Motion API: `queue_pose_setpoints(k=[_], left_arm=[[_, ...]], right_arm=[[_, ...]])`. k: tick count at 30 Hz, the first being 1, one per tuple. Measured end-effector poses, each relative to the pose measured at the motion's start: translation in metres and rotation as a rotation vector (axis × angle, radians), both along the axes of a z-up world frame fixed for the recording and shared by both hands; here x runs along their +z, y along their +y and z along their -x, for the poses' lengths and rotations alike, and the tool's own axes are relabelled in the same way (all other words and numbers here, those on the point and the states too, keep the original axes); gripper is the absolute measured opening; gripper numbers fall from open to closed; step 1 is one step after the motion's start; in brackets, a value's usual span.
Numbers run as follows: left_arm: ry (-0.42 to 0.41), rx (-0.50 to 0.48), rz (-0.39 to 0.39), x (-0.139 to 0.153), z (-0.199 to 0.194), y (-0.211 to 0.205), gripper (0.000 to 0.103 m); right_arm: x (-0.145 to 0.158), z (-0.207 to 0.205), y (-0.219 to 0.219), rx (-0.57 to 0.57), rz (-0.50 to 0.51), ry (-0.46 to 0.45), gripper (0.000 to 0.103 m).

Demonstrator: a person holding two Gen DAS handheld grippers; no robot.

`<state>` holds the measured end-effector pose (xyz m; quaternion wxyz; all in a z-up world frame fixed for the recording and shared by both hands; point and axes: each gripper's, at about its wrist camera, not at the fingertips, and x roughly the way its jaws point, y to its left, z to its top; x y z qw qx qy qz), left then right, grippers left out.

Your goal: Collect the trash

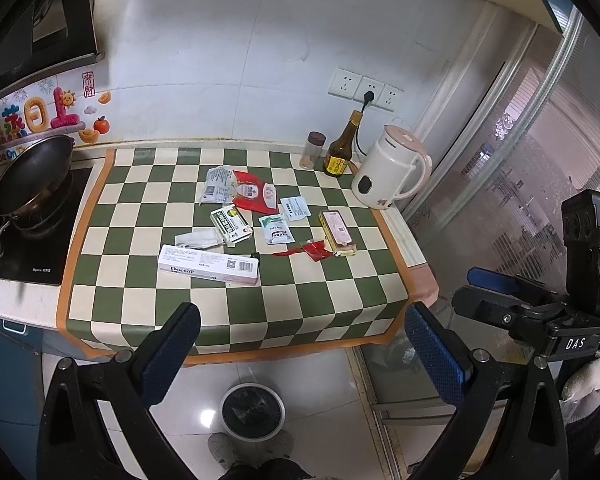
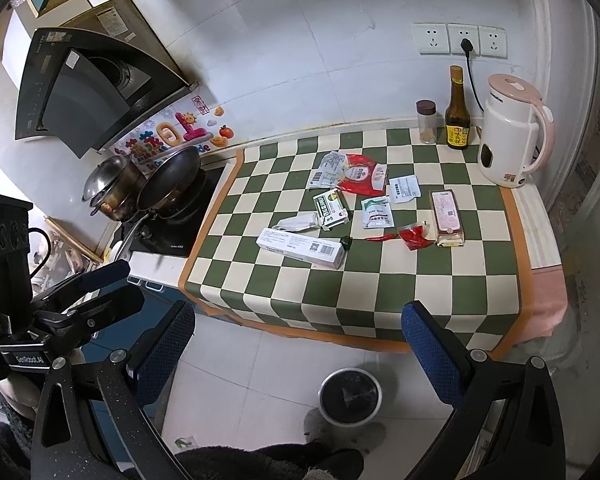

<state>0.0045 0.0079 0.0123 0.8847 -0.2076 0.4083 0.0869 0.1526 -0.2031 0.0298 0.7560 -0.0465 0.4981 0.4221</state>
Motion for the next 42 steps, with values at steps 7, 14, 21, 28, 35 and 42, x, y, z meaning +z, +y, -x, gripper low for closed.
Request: queue_pose_setpoints(k=[7,14,21,28,35,42], left_arm=[[-0.003,-0.003,0.001,0.004,-0.001,0.003,0.103],[-0.005,-0.005,0.000,0.007,-0.002,0.006,0.103],[-0.005,-0.007,-0.004,0.011,-0.003,0.009,0.103],[-0.006,-0.009,-0.009,0.011,-0.002,0.007,0.103],[-0.008,-0.014,-0.010,0.008,0.000,0.004,0.103],[-0.009,-0.022,-0.007,0.006,0.000,0.003,0.103]], right_arm=[[0.000,-0.001,0.000,-0.001,-0.001,0.005,0.103],[-0.001,0.002,0.001,0.004,-0.001,0.006,0.103],[0.001,0.006,0.006,0.003,0.003,0.004,0.103],[0.000,0.007,0.005,0.003,0.001,0.006,0.103],[-0.001,0.006,0.004,0.001,0.001,0.006,0.103],[0.000,0.006,0.004,0.002,0.000,0.008,0.103]])
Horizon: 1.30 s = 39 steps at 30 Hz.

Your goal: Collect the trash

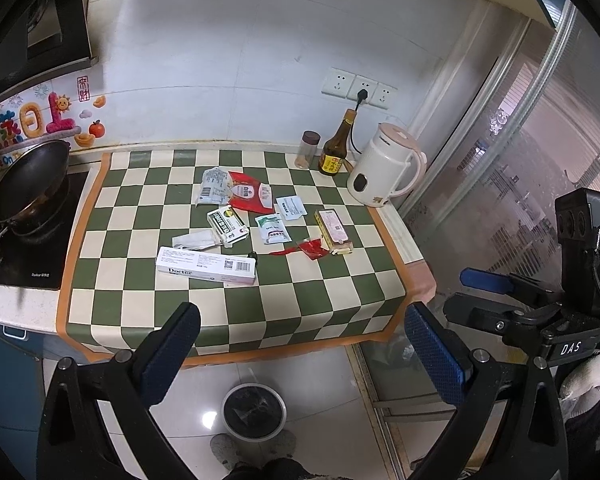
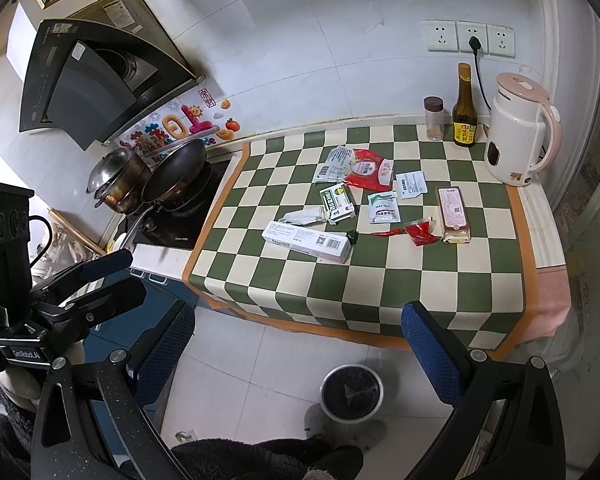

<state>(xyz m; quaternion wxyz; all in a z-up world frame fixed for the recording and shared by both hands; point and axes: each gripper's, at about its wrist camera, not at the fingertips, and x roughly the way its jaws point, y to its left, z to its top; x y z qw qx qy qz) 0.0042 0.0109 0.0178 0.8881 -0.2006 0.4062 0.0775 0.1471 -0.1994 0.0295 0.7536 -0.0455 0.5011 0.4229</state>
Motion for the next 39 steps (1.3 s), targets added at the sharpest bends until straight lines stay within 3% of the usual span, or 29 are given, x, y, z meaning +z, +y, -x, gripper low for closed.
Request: queue_pose_setpoints(k=[10,14,18,20,26,30,35,39], left_arm=[[0.005,0.003,-0.003,-0.007,0.000,0.000,0.103],[0.082,0.143,-0.147,-0.023,-0.013,0.016,0.103],[0.187,0.309,-0.251,-0.067,-0.040,0.047,0.103],[0.251,0.368,-0.210,-0.096,-0.054,0.067,0.103],[0.457,0.536,0.049,-0.197,-0.102,0.117,0.103],[0.546,0.652,0.205,-0.249,-0.126,0.132,0.102],[0.549,0.805,0.488,-0.301,-0.151,0.136,0.101],[0.533,0.876,0.541,-0.319,-0.174,0.137,0.089]], right_arm=[[0.001,0.003,0.003,-0.018,-0.005,-0.002,0.103],[-0.003,0.007,0.001,-0.141,-0.012,-0.016,0.103],[-0.023,-0.001,-0.002,-0.323,0.069,-0.042,0.103],[-0.040,-0.020,-0.008,-0.382,0.102,-0.029,0.103],[-0.108,-0.098,-0.013,-0.504,0.204,0.003,0.103],[-0.174,-0.176,-0.003,-0.536,0.276,0.051,0.103],[-0.254,-0.256,0.015,-0.458,0.372,0.134,0.103],[-0.295,-0.295,0.030,-0.405,0.422,0.168,0.103]])
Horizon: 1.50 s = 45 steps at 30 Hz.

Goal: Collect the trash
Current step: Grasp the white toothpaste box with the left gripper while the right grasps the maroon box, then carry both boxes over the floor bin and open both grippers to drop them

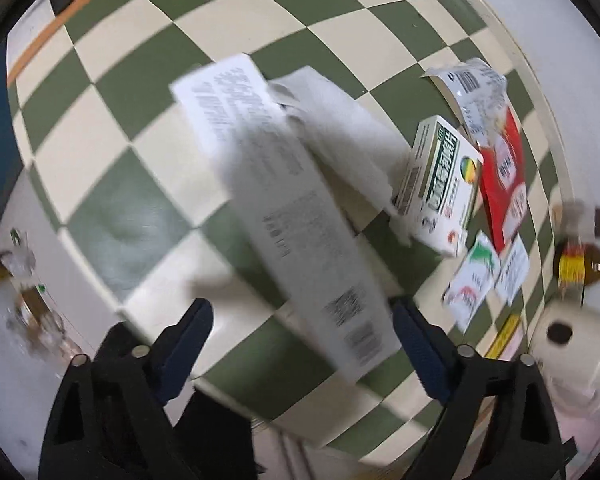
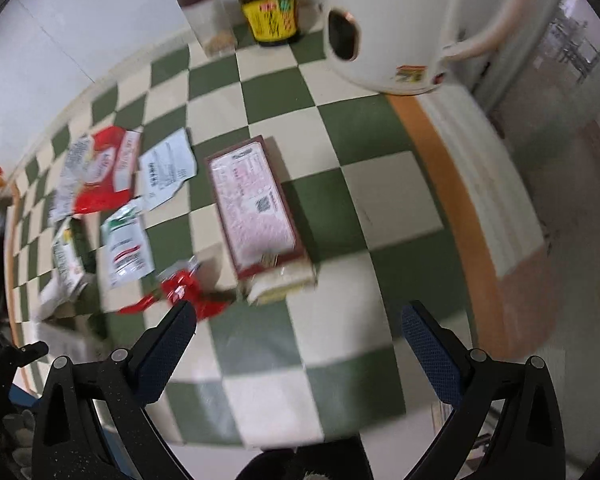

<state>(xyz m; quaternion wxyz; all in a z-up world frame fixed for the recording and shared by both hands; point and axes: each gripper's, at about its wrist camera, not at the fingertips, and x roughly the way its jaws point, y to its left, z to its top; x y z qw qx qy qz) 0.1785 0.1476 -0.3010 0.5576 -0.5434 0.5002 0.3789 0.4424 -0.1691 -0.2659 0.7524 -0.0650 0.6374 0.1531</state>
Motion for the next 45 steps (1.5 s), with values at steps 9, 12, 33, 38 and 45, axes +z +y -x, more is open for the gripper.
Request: queue_pose_setpoints(k=[9,12,33,38,45], left_arm=[[0.108,-0.296,-0.182,0.001,-0.045,-0.027,0.060],[0.175,-0.529,-0.248,0.009,-0.057,-0.054,0.059],[0.237,-0.449,-0.333,0.041,-0.012,-0.082,0.043],[0.258,-0.517,-0.399,0.066,0.013,-0.109,0.043],[0.180,-0.598,-0.418,0.064,0.032,-0.123,0.042]], right_arm=[[-0.041,-0.039,0.041,0.111,0.002,0.036,0.089],[-0.056,-0.042,0.056,0.165,0.022,0.045,0.067],[-0.075,0.010,0.024,0.293,0.129,-0.016,0.060],[-0.071,0.031,0.007,0.253,0.107,-0.022,0.059],[-0.045,0.082,-0.010,0.196,0.061,-0.082,0.059]])
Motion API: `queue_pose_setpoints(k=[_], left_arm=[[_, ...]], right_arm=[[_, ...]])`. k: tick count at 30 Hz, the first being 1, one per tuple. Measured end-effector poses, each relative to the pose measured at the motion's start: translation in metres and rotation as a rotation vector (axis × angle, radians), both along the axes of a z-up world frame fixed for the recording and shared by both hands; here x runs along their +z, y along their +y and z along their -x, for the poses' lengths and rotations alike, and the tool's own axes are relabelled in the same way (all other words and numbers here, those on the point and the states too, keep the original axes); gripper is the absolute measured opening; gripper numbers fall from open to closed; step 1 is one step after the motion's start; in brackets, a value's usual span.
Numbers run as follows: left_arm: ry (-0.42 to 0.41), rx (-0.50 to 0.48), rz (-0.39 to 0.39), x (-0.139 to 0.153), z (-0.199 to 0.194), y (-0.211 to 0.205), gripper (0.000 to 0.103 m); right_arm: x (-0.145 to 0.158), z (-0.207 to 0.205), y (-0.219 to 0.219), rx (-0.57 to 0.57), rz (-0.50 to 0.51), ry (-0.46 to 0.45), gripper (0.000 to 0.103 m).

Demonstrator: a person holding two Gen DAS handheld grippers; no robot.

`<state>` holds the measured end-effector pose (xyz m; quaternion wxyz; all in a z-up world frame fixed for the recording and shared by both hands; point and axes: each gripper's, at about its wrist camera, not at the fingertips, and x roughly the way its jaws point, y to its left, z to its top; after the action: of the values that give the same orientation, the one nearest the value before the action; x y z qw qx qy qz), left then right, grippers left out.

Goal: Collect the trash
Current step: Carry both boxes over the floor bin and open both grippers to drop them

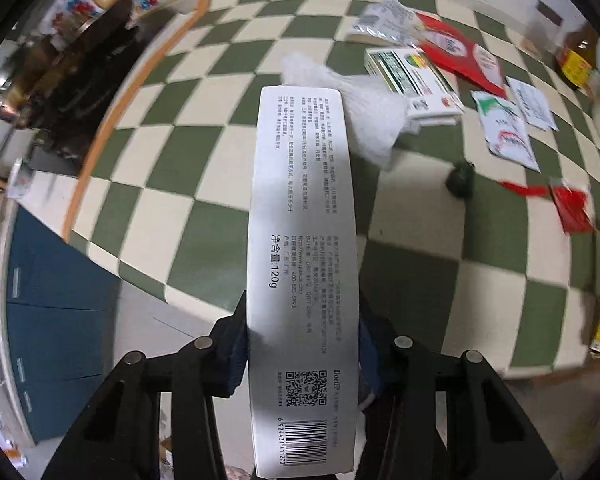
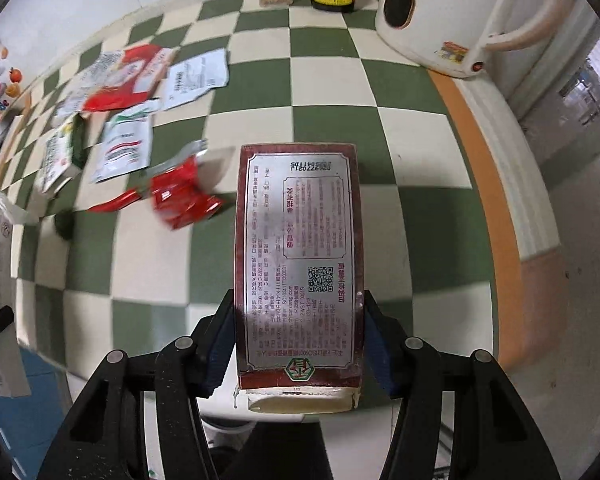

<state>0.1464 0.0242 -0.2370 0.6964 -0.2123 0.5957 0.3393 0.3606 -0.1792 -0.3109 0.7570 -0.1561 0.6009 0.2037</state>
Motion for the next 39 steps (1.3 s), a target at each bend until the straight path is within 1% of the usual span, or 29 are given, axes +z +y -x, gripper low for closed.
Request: queue_pose_setpoints(k=[1,2,3,4,6,9,11,13,15,16,17,18,19,20,21,23,25,27,29,30,32,34,37,39], left_arm=[[-0.010,0.000,0.037,-0.009,0.001,0.015,0.042],[-0.022,0.003,0.079,-0.008,0.009,0.020,0.042],[-0.043,0.008,0.125,-0.009,0.018,0.027,0.042],[-0.064,0.003,0.163,-0.010,0.027,0.031,0.042],[-0.066,-0.023,0.195,-0.014,0.044,0.032,0.042],[-0.060,-0.042,0.192,-0.019,0.072,0.032,0.042],[-0.076,-0.051,0.198,-0.018,0.090,0.029,0.042],[-0.095,-0.075,0.187,-0.013,0.111,0.022,0.042],[-0.110,-0.112,0.177,-0.013,0.124,0.018,0.042],[-0.113,-0.126,0.181,-0.018,0.127,0.021,0.042],[-0.115,-0.140,0.188,-0.022,0.128,0.020,0.042],[-0.100,-0.158,0.203,-0.026,0.123,0.020,0.042],[-0.100,-0.173,0.210,-0.025,0.118,0.019,0.042],[-0.111,-0.193,0.203,-0.022,0.108,0.021,0.042],[-0.118,-0.216,0.181,-0.016,0.095,0.024,0.042],[-0.136,-0.233,0.140,-0.004,0.072,0.030,0.042],[-0.158,-0.233,0.125,0.004,0.050,0.039,0.042],[-0.169,-0.224,0.133,0.002,0.032,0.049,0.042],[-0.132,-0.212,0.172,-0.014,0.022,0.057,0.042],[-0.100,-0.195,0.204,-0.026,0.022,0.061,0.042],[-0.063,-0.161,0.253,-0.046,0.032,0.064,0.042],[-0.054,-0.134,0.262,-0.054,0.047,0.064,0.042],[-0.055,-0.110,0.250,-0.052,0.070,0.058,0.042],[-0.075,-0.106,0.225,-0.043,0.088,0.049,0.042]], right_arm=[[0.001,0.008,0.000,-0.026,-0.029,0.024,0.059],[0.011,0.007,-0.001,-0.046,-0.046,0.042,0.059],[0.015,0.015,-0.002,-0.066,-0.061,0.057,0.059],[0.026,0.021,-0.008,-0.073,-0.066,0.047,0.059],[0.042,0.047,-0.008,-0.082,-0.067,0.001,0.059],[0.058,0.081,-0.011,-0.109,-0.068,-0.024,0.059],[0.067,0.104,-0.015,-0.125,-0.067,-0.049,0.059],[0.076,0.130,-0.020,-0.136,-0.072,-0.060,0.059],[0.081,0.156,-0.026,-0.152,-0.085,-0.062,0.059],[0.080,0.170,-0.029,-0.162,-0.095,-0.049,0.059],[0.078,0.182,-0.032,-0.167,-0.099,-0.038,0.059],[0.075,0.193,-0.034,-0.170,-0.102,-0.026,0.059],[0.070,0.206,-0.036,-0.165,-0.096,-0.011,0.059],[0.065,0.214,-0.036,-0.158,-0.085,0.004,0.059],[0.059,0.222,-0.035,-0.150,-0.079,0.022,0.059],[0.050,0.232,-0.034,-0.133,-0.065,0.043,0.059],[0.047,0.233,-0.032,-0.130,-0.071,0.046,0.059],[0.044,0.228,-0.029,-0.139,-0.088,0.049,0.059],[0.040,0.215,-0.021,-0.156,-0.105,0.052,0.059],[0.037,0.208,-0.017,-0.164,-0.112,0.057,0.059],[0.031,0.193,-0.007,-0.170,-0.120,0.080,0.059],[0.029,0.180,0.002,-0.164,-0.127,0.082,0.059],[0.031,0.166,0.011,-0.149,-0.151,0.077,0.059],[0.034,0.159,0.013,-0.145,-0.171,0.073,0.059]])
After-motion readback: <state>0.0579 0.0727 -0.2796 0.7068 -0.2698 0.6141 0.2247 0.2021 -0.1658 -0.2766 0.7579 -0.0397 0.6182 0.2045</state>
